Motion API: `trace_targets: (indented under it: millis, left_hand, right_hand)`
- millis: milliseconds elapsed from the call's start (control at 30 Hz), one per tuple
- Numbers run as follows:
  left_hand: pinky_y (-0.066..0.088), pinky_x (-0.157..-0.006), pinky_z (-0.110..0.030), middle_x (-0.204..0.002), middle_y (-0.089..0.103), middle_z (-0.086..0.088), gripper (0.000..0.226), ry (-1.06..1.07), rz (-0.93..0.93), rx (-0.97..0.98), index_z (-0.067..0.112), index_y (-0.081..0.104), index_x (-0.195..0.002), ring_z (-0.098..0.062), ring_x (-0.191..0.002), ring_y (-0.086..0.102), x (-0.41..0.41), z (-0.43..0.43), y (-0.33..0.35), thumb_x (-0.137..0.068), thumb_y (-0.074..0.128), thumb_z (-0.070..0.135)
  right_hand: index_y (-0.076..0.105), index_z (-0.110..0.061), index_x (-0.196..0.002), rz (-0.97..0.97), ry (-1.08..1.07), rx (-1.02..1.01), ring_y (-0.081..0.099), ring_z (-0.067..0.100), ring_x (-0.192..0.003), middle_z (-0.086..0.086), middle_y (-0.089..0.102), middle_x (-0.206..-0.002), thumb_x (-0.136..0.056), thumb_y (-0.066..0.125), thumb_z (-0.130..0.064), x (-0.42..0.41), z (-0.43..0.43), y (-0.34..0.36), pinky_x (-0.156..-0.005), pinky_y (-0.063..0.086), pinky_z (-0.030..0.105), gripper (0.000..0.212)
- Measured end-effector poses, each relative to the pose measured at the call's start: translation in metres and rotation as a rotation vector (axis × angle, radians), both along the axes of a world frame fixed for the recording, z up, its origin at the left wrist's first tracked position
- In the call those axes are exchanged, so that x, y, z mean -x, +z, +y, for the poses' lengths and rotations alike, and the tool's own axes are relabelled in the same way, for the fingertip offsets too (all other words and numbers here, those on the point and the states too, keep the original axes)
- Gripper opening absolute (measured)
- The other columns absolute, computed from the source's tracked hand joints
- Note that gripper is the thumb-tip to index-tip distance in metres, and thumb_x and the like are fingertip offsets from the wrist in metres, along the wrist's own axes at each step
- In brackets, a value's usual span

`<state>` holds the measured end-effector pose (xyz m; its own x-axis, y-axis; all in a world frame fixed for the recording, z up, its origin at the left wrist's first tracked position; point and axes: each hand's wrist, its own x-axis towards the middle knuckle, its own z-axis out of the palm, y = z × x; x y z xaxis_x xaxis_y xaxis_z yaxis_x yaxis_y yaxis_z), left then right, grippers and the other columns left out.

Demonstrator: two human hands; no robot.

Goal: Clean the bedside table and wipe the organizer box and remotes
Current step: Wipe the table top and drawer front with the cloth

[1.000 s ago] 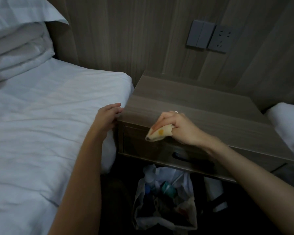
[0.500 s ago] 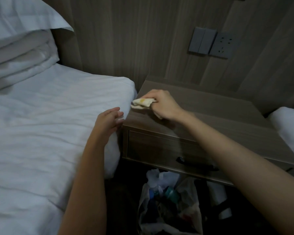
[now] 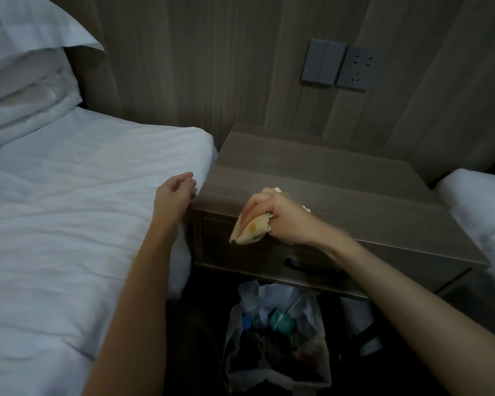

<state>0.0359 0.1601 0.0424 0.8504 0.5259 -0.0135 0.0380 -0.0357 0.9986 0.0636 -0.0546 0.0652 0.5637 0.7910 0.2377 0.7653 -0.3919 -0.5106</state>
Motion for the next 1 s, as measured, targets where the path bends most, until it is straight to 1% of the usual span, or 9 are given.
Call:
trace_targets:
  millis: [67, 233, 367, 533, 700, 800, 833, 933, 1000]
  left_hand:
    - [0.048, -0.095, -0.029, -0.12, 0.063, -0.002, 0.034, -0.004, -0.032, -0.127, 0.014, 0.059, -0.128, -0.014, -0.108, 0.058, 0.001, -0.007, 0.001, -0.096, 0.054, 0.024]
    - [0.041, -0.092, -0.023, -0.131, 0.058, 0.001, 0.036, -0.031, -0.073, -0.363, 0.016, 0.056, -0.131, -0.01, -0.111, 0.052, 0.004, -0.03, 0.005, -0.097, 0.054, 0.026]
    - [0.04, -0.097, -0.026, -0.13, 0.058, -0.005, 0.035, -0.023, -0.094, -0.438, 0.014, 0.058, -0.129, -0.019, -0.119, 0.053, 0.005, -0.039, 0.004, -0.095, 0.057, 0.024]
    - [0.04, -0.097, -0.027, -0.127, 0.06, -0.007, 0.034, -0.016, -0.113, -0.477, 0.012, 0.061, -0.127, -0.02, -0.118, 0.054, 0.007, -0.042, 0.005, -0.094, 0.058, 0.021]
    - [0.04, -0.096, -0.025, -0.127, 0.061, -0.006, 0.034, -0.021, -0.111, -0.497, 0.013, 0.061, -0.126, -0.019, -0.117, 0.054, 0.004, -0.041, 0.005, -0.095, 0.057, 0.023]
    - [0.044, -0.101, -0.033, -0.127, 0.061, -0.004, 0.032, -0.009, -0.118, -0.443, 0.016, 0.062, -0.125, -0.021, -0.118, 0.055, 0.001, -0.038, 0.006, -0.094, 0.057, 0.025]
    - [0.044, -0.101, -0.034, -0.127, 0.061, -0.003, 0.032, -0.007, -0.118, -0.436, 0.017, 0.062, -0.125, -0.021, -0.117, 0.056, 0.0, -0.037, 0.007, -0.094, 0.057, 0.026]
    - [0.043, -0.097, -0.028, -0.129, 0.06, -0.001, 0.033, -0.013, -0.096, -0.437, 0.019, 0.061, -0.127, -0.019, -0.118, 0.055, -0.005, -0.031, 0.01, -0.096, 0.055, 0.028]
    - [0.043, -0.096, -0.028, -0.13, 0.06, 0.0, 0.034, -0.024, -0.083, -0.425, 0.019, 0.06, -0.128, -0.019, -0.119, 0.056, -0.01, -0.026, 0.012, -0.096, 0.055, 0.029]
  right_hand:
    - [0.078, -0.017, -0.085, 0.01, -0.018, 0.008, 0.053, 0.005, -0.088, -0.011, 0.066, -0.092, -0.072, 0.068, 0.004, 0.011, -0.02, 0.001, -0.083, 0.037, 0.014, 0.027]
    - [0.078, -0.02, -0.087, 0.042, -0.143, -0.142, 0.061, 0.01, -0.087, -0.007, 0.07, -0.091, -0.079, 0.067, -0.007, 0.034, -0.065, 0.017, -0.082, 0.043, 0.026, 0.019]
    - [0.072, -0.032, -0.098, -0.223, -0.459, -0.258, 0.056, 0.021, -0.092, -0.008, 0.066, -0.095, -0.083, 0.063, -0.004, 0.026, -0.098, 0.025, -0.083, 0.038, 0.031, 0.032]
    - [0.066, -0.04, -0.117, -0.015, -0.927, 0.07, 0.042, 0.029, -0.122, -0.004, 0.057, -0.129, -0.087, 0.047, -0.006, 0.009, -0.125, 0.014, -0.095, 0.027, 0.045, 0.049]
    - [0.065, -0.03, -0.122, 0.053, -0.783, 0.058, 0.043, 0.027, -0.123, 0.005, 0.057, -0.124, -0.084, 0.047, 0.002, 0.017, -0.092, 0.008, -0.088, 0.02, 0.022, 0.053]
    - [0.067, -0.033, -0.118, 0.066, -0.683, -0.007, 0.047, 0.027, -0.117, 0.003, 0.057, -0.119, -0.081, 0.048, 0.002, 0.031, -0.055, -0.002, -0.103, 0.034, 0.038, 0.055]
    - [0.069, -0.031, -0.116, 0.079, -0.619, -0.05, 0.05, 0.025, -0.114, 0.002, 0.058, -0.115, -0.08, 0.049, 0.003, 0.037, -0.044, -0.004, -0.1, 0.038, 0.037, 0.053]
    - [0.072, -0.023, -0.11, 0.141, -0.532, -0.216, 0.058, 0.014, -0.101, -0.002, 0.062, -0.103, -0.082, 0.052, 0.004, 0.041, -0.023, 0.01, -0.082, 0.041, 0.013, 0.044]
    - [0.072, -0.021, -0.11, 0.056, -0.572, -0.279, 0.059, 0.016, -0.1, 0.002, 0.066, -0.105, -0.081, 0.053, 0.005, 0.024, -0.017, 0.023, -0.084, 0.041, 0.016, 0.043]
